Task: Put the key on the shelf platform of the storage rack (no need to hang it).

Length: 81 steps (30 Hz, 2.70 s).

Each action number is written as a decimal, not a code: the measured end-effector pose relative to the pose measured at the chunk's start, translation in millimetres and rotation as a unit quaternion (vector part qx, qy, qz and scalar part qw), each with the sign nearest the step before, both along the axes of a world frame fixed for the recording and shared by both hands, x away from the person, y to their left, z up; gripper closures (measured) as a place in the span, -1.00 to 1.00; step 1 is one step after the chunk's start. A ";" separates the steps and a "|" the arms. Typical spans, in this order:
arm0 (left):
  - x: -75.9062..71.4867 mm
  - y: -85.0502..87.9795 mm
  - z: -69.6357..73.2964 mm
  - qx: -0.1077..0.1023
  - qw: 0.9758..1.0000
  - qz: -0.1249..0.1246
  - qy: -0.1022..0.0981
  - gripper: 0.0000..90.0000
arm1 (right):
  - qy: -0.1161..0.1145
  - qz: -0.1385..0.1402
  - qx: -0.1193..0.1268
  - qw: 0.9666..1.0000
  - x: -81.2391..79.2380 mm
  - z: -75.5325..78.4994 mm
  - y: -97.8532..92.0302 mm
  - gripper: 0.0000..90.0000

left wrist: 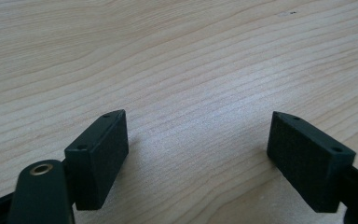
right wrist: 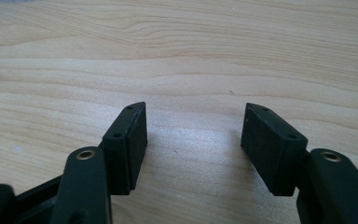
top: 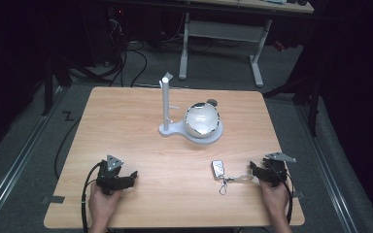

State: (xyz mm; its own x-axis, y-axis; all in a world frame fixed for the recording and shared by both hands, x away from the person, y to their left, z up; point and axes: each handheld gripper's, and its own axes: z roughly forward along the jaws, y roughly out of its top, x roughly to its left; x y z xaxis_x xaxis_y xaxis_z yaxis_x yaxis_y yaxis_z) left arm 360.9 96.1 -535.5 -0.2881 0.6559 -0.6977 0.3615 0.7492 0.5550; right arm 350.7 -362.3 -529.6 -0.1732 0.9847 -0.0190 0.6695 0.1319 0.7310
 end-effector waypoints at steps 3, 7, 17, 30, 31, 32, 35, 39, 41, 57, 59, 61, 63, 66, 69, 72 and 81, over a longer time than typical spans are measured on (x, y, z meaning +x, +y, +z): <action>0.8 -0.6 0.3 -0.002 1.000 0.003 0.002 -0.54 | 0.001 -0.001 -0.001 1.000 0.5 0.1 0.2 -0.09; 0.8 -0.6 -0.1 0.001 1.000 0.001 0.000 -0.54 | 0.000 0.000 0.001 1.000 0.1 0.0 0.0 -0.07; 0.8 -0.6 -0.1 0.001 1.000 0.001 0.000 -0.54 | -0.001 -0.002 0.001 1.000 -0.1 0.0 0.1 -0.05; 0.6 -1.0 0.5 -0.004 1.000 0.005 0.004 -0.54 | 0.000 -0.003 0.002 1.000 -0.2 0.3 0.3 0.00; 0.6 -1.0 0.5 -0.004 1.000 0.004 0.004 -0.54 | 0.000 -0.003 0.002 1.000 0.0 0.3 0.3 0.01; 0.6 -0.9 0.4 -0.003 1.000 0.004 0.003 -0.54 | 0.000 -0.003 0.002 1.000 0.1 0.5 0.1 0.03; 0.6 -1.0 0.5 -0.004 1.000 0.004 0.004 -0.54 | 0.000 -0.006 0.001 1.000 0.1 0.8 -0.7 0.10; 0.7 -1.1 0.5 -0.004 1.000 0.005 0.004 -0.54 | 0.005 -0.004 -0.002 1.000 0.5 2.4 -2.7 0.21; 0.5 -1.1 0.5 -0.004 1.000 0.004 0.003 -0.54 | 0.004 -0.006 0.009 1.000 -0.4 3.3 -4.8 0.27; 0.9 -0.5 0.3 -0.002 1.000 0.002 0.002 -0.54 | -0.002 0.022 0.054 0.998 -8.8 23.7 -2.3 0.40; 0.9 -0.4 0.3 -0.002 1.000 0.001 0.002 -0.54 | -0.004 0.028 0.059 0.998 -9.6 27.6 0.7 0.42; 0.9 -0.5 0.4 -0.003 1.000 0.002 0.003 -0.54 | -0.011 0.048 0.055 0.997 -12.7 34.5 8.6 0.44; 0.9 -0.5 0.4 -0.002 1.000 0.002 0.003 -0.54 | -0.010 0.052 0.055 0.997 -14.3 36.2 11.7 0.45; 0.9 -0.4 0.3 -0.002 1.000 0.002 0.003 -0.54 | -0.011 0.073 0.052 0.996 -17.9 38.4 23.5 0.45; 0.9 -0.5 0.4 -0.002 1.000 0.002 0.003 -0.54 | -0.009 0.085 0.052 0.995 -19.1 37.7 29.2 0.46; 0.9 -0.4 0.3 -0.002 1.000 0.001 0.002 -0.54 | -0.008 0.106 0.047 0.993 -21.7 36.9 38.3 0.48; 0.9 -0.4 0.3 -0.002 1.000 0.002 0.002 -0.54 | -0.016 0.176 0.046 0.983 -35.0 35.6 68.9 0.57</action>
